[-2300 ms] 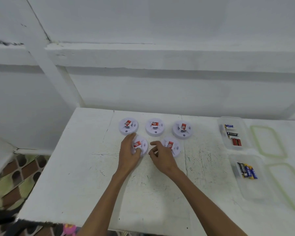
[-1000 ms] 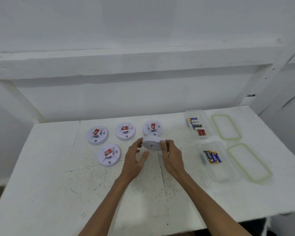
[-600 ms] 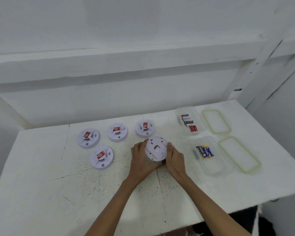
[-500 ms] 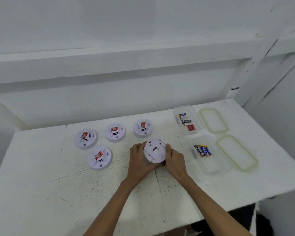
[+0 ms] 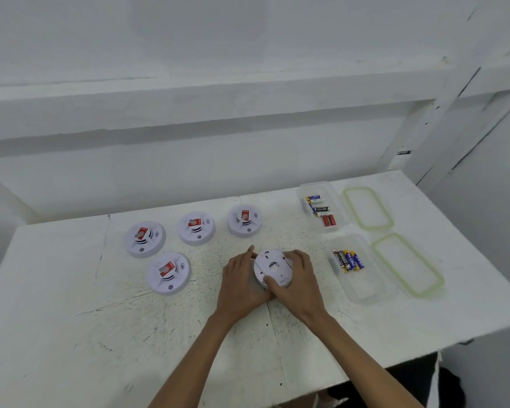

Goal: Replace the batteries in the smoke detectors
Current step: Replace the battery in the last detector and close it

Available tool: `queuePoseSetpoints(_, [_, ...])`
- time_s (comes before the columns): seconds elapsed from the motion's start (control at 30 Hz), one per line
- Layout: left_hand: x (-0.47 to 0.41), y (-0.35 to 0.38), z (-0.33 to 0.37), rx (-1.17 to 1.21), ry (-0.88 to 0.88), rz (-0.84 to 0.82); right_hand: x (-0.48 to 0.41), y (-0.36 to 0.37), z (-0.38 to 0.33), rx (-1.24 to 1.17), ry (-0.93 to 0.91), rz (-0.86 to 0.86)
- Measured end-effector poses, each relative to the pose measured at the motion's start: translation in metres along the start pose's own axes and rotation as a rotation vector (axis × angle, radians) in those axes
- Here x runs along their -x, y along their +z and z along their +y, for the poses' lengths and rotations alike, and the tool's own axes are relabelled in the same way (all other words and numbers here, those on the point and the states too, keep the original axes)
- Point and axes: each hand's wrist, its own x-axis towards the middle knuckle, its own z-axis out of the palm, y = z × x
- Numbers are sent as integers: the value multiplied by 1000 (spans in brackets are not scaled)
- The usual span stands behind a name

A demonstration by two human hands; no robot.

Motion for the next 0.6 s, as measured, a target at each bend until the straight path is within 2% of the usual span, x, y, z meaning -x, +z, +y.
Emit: queuePoseSetpoints(0.6, [4,-2,-3,83,-20,-26,-7,0,-3,7,17,-41])
